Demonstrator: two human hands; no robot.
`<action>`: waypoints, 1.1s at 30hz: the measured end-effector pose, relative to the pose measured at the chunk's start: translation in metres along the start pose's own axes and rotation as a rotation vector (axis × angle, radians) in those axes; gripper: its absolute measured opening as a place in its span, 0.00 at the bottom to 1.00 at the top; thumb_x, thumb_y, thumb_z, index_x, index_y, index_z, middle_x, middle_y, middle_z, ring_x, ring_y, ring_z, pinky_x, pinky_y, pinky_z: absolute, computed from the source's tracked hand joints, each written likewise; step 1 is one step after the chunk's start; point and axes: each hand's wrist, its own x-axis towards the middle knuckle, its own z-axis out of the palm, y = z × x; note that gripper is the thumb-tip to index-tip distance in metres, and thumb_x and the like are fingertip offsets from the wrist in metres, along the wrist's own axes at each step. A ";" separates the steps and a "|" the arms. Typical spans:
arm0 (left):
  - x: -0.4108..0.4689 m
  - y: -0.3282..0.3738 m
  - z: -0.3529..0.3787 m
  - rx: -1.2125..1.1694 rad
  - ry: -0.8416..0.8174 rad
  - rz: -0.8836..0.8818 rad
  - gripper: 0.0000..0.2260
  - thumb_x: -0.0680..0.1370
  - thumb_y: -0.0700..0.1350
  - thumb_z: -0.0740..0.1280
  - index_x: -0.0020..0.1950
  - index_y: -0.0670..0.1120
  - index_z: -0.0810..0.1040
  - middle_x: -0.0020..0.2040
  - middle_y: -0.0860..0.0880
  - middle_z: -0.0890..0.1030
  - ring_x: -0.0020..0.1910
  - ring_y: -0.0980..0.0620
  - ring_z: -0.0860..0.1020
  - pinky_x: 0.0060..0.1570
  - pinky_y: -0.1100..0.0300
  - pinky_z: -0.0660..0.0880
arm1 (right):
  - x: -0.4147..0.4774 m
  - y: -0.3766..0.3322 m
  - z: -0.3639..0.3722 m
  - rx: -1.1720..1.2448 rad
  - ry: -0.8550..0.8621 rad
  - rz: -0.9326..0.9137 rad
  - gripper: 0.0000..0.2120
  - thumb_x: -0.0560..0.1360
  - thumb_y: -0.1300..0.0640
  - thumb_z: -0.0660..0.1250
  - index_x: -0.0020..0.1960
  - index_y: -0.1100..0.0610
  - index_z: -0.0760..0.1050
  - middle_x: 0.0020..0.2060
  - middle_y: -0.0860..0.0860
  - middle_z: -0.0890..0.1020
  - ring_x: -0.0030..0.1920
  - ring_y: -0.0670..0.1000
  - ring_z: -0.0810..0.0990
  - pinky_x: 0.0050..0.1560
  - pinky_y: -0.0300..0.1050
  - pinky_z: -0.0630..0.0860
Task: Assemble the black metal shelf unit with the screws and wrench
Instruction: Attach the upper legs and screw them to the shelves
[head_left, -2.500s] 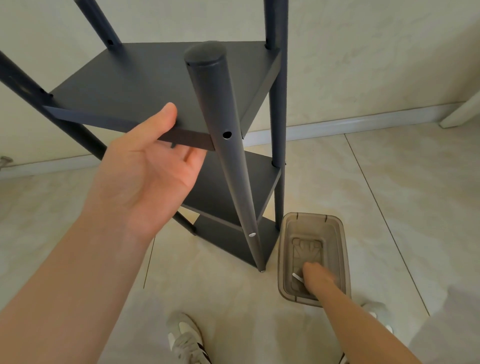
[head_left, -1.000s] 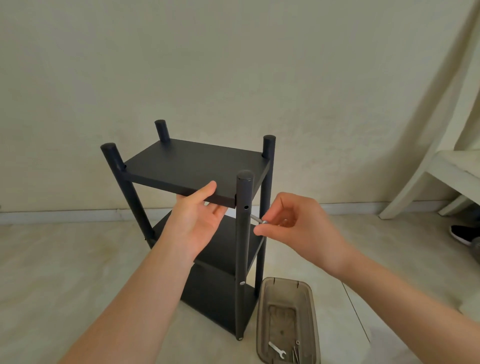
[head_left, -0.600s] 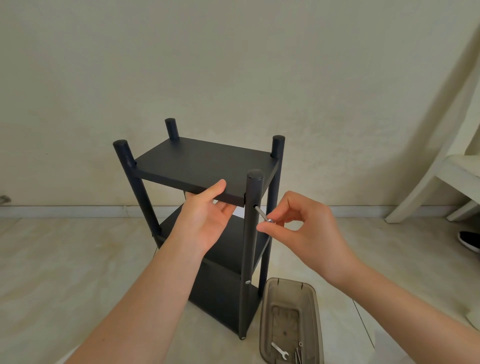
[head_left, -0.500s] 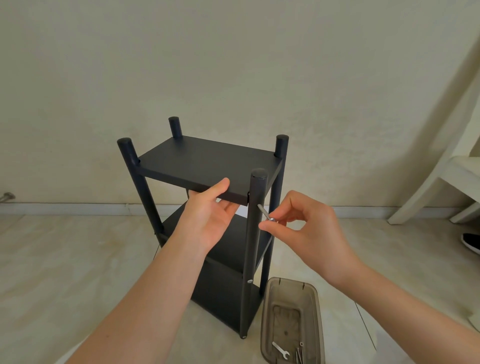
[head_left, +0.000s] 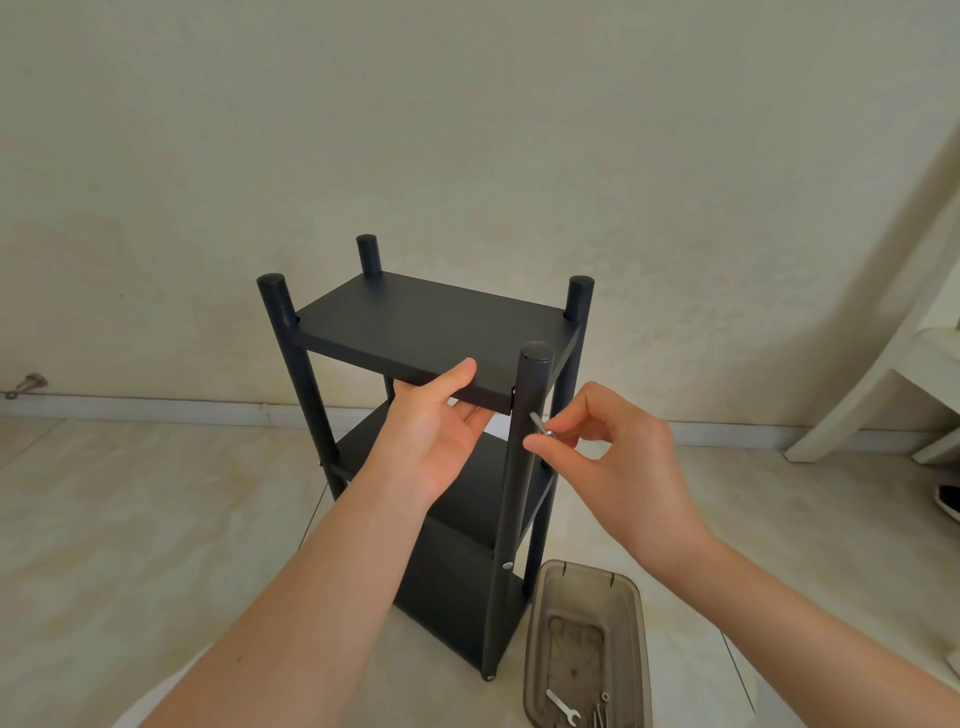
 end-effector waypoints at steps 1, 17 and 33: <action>0.000 0.000 0.000 0.001 0.001 0.001 0.21 0.76 0.36 0.72 0.68 0.48 0.76 0.59 0.43 0.84 0.51 0.44 0.86 0.41 0.54 0.83 | 0.000 0.000 0.001 0.005 0.003 0.002 0.13 0.71 0.55 0.77 0.37 0.45 0.73 0.35 0.41 0.80 0.47 0.36 0.77 0.43 0.20 0.69; -0.003 0.001 0.001 0.015 -0.019 -0.004 0.23 0.78 0.36 0.71 0.72 0.45 0.74 0.62 0.41 0.82 0.55 0.43 0.85 0.44 0.55 0.83 | -0.001 -0.003 0.011 -0.022 0.072 0.015 0.13 0.71 0.54 0.76 0.37 0.45 0.73 0.34 0.42 0.79 0.44 0.39 0.78 0.43 0.20 0.69; 0.000 -0.001 0.000 0.019 -0.005 0.005 0.22 0.77 0.36 0.72 0.70 0.45 0.75 0.60 0.41 0.83 0.53 0.43 0.85 0.44 0.54 0.83 | 0.005 -0.001 0.013 -0.086 0.078 0.014 0.12 0.72 0.50 0.75 0.38 0.42 0.71 0.33 0.39 0.77 0.44 0.35 0.77 0.36 0.23 0.71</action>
